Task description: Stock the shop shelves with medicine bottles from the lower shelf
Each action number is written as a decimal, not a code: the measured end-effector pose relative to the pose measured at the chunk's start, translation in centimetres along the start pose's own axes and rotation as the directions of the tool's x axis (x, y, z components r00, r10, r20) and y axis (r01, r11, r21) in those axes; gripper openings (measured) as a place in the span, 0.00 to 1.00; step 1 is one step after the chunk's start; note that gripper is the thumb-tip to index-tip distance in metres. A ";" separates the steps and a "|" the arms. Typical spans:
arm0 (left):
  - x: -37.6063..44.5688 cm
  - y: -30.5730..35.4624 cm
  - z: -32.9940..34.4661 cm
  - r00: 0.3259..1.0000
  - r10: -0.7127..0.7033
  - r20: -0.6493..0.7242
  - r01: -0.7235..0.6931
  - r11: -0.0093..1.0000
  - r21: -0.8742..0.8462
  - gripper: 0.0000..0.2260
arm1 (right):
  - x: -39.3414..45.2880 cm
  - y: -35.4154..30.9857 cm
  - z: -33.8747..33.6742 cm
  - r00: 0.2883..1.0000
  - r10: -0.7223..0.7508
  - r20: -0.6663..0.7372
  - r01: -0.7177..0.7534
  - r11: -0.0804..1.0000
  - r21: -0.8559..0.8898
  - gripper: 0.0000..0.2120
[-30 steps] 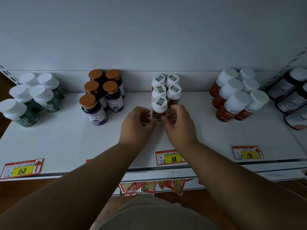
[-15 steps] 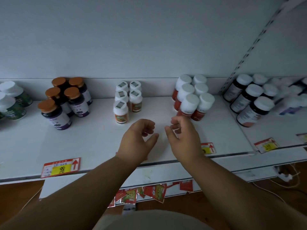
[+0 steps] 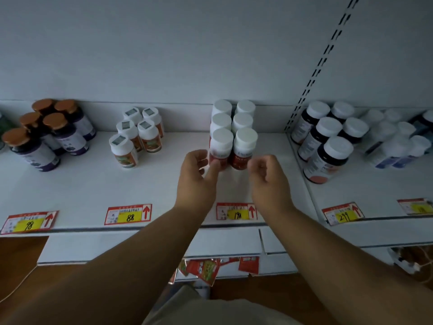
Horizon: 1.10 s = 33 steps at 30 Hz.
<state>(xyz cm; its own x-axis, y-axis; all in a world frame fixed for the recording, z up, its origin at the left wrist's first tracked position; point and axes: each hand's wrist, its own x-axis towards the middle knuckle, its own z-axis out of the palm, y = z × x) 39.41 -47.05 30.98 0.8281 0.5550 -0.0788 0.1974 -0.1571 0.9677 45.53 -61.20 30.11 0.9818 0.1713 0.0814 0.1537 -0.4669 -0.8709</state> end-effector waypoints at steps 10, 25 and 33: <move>8.8 0.1 2.1 0.933 -0.309 0.182 0.358 0.844 -0.399 0.28 | 10.2 -0.6 0.4 0.863 0.473 0.180 -0.496 0.720 0.487 0.39; 9.3 1.6 4.3 0.928 -0.292 0.229 0.371 0.758 -0.537 0.21 | 12.9 -0.2 2.3 0.795 0.245 0.555 -0.599 0.463 0.654 0.34; 9.1 1.4 2.8 0.933 -0.304 0.194 0.358 0.847 -0.393 0.21 | 12.0 0.3 1.5 0.859 0.228 0.458 -0.490 0.622 0.611 0.31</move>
<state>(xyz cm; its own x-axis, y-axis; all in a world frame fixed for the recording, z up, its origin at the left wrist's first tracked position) 48.68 -44.48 30.96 0.8143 0.4069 -0.4139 0.2574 0.3860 0.8858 57.19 -57.93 30.10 0.8278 0.4383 -0.3502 -0.4535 0.1553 -0.8776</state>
